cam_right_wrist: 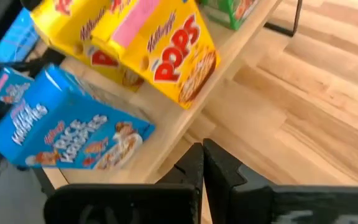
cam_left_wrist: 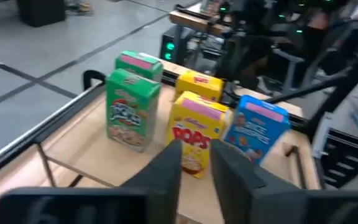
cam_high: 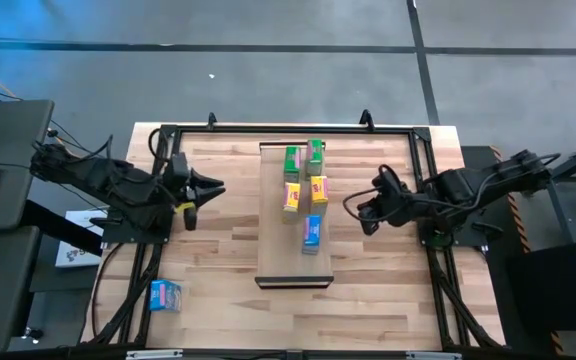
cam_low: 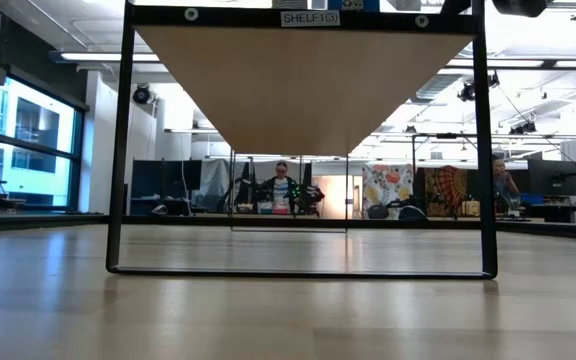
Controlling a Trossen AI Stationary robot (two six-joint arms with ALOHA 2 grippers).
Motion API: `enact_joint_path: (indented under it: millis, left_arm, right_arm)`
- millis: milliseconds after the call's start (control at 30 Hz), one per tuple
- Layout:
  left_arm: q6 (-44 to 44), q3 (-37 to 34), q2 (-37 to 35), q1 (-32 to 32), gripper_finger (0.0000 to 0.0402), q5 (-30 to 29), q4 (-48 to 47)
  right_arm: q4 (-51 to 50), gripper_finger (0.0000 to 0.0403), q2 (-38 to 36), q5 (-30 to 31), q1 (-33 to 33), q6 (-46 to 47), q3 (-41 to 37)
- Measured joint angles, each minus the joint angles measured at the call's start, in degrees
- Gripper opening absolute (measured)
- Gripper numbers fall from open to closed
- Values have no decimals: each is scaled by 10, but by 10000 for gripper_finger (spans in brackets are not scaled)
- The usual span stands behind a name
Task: Stack cereal on shelf
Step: Put the top blue cereal box on the shelf
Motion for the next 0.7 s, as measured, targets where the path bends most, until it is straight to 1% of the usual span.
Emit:
enact_joint_path:
  millis: [67,267,400,467,533,600,667,700]
  left_arm:
    - [-6,0,-8,0,108,11,-2]
    - [-7,0,-20,2,226,9,-30]
    - [14,0,-20,18,283,6,-48]
    - [52,0,-22,29,297,2,-41]
    - [106,0,-21,39,304,-6,-33]
    - [125,0,-21,50,305,-17,-18]
    - [70,7,-20,69,304,-11,-23]
    - [24,17,-17,81,304,7,-39]
  right_arm:
    - [0,0,-2,7,-1,0,0]
    - [0,0,2,12,-2,11,0]
    - [0,0,2,13,-2,28,0]
    - [0,0,2,13,-2,33,0]
    - [0,0,2,16,-2,35,0]
    - [0,0,2,18,-2,35,0]
    - [0,0,2,23,-2,35,0]
    - [0,0,2,26,-2,35,0]
